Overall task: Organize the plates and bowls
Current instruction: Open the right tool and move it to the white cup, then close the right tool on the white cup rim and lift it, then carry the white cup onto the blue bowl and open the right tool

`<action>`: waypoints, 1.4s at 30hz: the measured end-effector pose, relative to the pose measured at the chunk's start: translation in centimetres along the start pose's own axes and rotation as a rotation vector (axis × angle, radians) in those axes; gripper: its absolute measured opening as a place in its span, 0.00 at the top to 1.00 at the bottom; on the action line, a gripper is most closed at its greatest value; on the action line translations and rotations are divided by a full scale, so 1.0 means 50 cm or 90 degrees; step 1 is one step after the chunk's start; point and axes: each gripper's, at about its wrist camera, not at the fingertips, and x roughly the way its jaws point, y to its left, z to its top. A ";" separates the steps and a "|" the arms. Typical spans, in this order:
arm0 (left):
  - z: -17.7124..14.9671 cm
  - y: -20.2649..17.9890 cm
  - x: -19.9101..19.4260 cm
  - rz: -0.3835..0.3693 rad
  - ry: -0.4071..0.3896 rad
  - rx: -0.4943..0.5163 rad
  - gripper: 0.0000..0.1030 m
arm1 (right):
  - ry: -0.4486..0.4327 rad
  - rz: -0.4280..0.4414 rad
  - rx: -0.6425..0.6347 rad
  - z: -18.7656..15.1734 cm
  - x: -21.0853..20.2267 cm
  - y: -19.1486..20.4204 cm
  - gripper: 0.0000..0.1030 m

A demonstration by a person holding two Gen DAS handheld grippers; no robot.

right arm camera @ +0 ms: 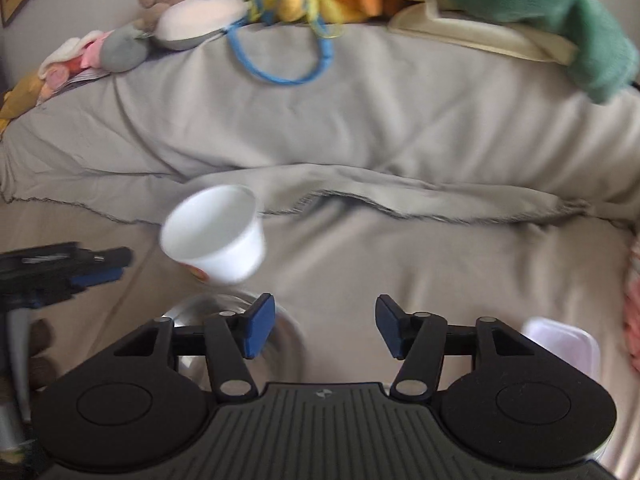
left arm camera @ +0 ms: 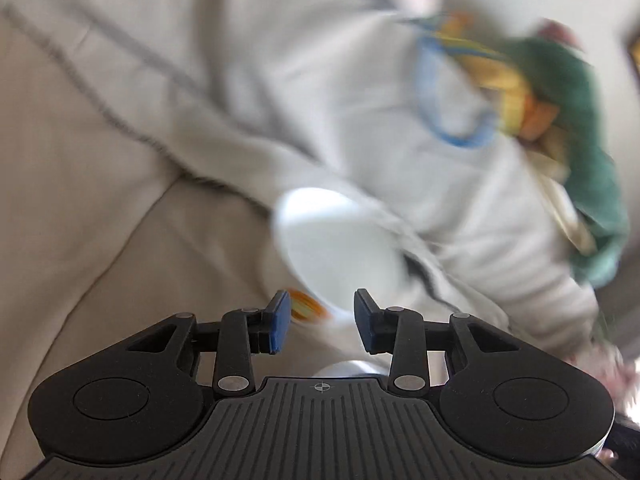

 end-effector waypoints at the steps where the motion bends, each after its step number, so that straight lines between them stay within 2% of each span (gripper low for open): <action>1: 0.012 0.018 0.025 -0.013 0.009 -0.018 0.62 | 0.011 0.008 0.000 0.020 0.030 0.021 0.43; 3: 0.029 0.051 0.057 -0.039 0.014 -0.040 0.62 | 0.032 0.018 0.002 0.063 0.101 0.065 0.43; 5: 0.032 0.071 0.080 -0.060 0.007 -0.061 0.62 | 0.036 -0.005 0.006 0.097 0.174 0.099 0.43; 8: 0.037 0.087 0.114 -0.060 0.024 -0.063 0.62 | 0.043 -0.044 0.048 0.135 0.284 0.114 0.43; 11: 0.041 0.101 0.148 -0.074 0.033 -0.078 0.62 | 0.089 -0.033 0.078 0.155 0.394 0.123 0.43; 13: 0.040 0.113 0.161 -0.088 0.041 -0.089 0.62 | 0.134 -0.029 0.091 0.147 0.452 0.134 0.57; 14: 0.040 0.120 0.161 -0.090 0.046 -0.092 0.60 | 0.155 -0.018 0.091 0.139 0.471 0.143 0.70; 15: 0.038 0.127 0.156 -0.075 0.037 -0.091 0.63 | 0.171 -0.005 0.086 0.131 0.481 0.154 0.75; 17: 0.035 0.143 0.133 -0.052 0.008 -0.089 0.69 | 0.179 0.013 0.053 0.114 0.478 0.187 0.75; 20: 0.029 0.172 0.101 -0.043 0.018 -0.127 0.78 | 0.195 0.046 0.005 0.090 0.458 0.225 0.80; 25: 0.029 0.193 0.087 0.001 0.017 -0.136 0.78 | 0.214 0.081 -0.023 0.056 0.428 0.252 0.80; 29: 0.029 0.196 0.107 0.025 0.015 -0.137 0.75 | 0.216 0.064 0.022 0.044 0.450 0.259 0.79; 31: 0.026 0.195 0.093 0.015 -0.009 -0.139 0.74 | 0.211 0.060 0.030 0.034 0.447 0.269 0.76; 33: 0.025 0.190 0.051 0.002 -0.052 -0.139 0.79 | 0.201 0.079 0.026 0.029 0.419 0.282 0.76; 36: 0.014 0.165 -0.042 -0.032 -0.103 -0.115 0.79 | 0.146 0.105 -0.009 0.029 0.333 0.300 0.76; 40: -0.050 0.102 -0.179 -0.021 -0.152 -0.046 0.79 | 0.111 0.161 -0.046 0.017 0.208 0.299 0.76; 42: -0.084 0.070 -0.225 -0.010 -0.150 -0.021 0.76 | 0.106 0.182 -0.074 -0.003 0.150 0.293 0.76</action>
